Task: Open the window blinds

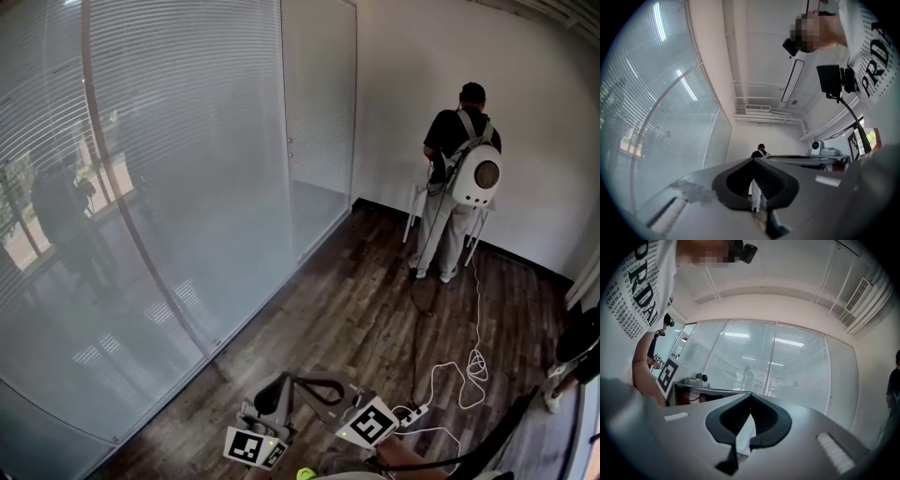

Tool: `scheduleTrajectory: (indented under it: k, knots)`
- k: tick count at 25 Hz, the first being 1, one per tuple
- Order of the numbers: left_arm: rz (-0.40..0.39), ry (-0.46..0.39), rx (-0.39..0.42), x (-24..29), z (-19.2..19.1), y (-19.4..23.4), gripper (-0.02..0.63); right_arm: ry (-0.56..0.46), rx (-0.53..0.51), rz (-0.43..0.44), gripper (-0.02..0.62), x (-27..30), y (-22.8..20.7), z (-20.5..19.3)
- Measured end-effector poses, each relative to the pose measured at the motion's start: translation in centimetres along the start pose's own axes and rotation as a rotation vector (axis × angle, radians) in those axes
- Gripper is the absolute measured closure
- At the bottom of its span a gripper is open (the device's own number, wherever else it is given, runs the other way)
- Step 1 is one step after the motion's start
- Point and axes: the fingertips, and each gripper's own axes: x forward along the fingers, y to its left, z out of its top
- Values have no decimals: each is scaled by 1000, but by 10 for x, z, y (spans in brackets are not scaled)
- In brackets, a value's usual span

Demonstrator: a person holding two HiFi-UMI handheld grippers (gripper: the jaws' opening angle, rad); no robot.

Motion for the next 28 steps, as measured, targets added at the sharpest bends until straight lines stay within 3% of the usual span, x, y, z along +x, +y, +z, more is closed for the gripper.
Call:
scheduleTrajectory:
  k: [9,21,28]
  knots:
    - [25,6,38,16,-20,21,615,18,-17,22,591,20,-21,-25]
    - [36,2,60,132,-40,49,615,-21,-27,5,592,30,-141,-49]
    - [42,29,73,167,-69,46,615,-14,-34,17,592,21,-173,-78]
